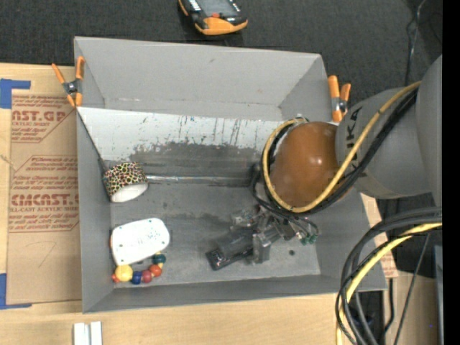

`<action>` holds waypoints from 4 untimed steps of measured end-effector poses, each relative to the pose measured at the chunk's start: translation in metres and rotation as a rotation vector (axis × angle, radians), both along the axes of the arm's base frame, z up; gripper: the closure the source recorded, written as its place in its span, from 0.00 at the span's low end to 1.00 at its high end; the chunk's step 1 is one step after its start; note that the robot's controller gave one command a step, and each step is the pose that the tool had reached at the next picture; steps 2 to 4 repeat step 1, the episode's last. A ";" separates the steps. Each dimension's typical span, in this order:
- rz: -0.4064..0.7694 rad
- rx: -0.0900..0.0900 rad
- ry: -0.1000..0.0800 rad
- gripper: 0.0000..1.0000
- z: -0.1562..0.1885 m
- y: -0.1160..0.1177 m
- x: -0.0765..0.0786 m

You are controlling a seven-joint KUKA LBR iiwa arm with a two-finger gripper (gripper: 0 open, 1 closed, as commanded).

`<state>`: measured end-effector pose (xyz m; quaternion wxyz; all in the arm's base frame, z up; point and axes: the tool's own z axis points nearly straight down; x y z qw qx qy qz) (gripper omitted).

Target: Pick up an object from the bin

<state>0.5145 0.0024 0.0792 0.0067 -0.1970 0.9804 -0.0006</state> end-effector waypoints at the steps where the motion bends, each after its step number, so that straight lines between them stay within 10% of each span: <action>1: 0.017 0.000 0.011 1.00 0.091 0.004 -0.006; 4: 0.017 0.000 0.011 1.00 0.091 0.004 -0.006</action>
Offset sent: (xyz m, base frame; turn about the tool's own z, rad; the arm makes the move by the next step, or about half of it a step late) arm -0.0033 0.0101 0.1725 0.0011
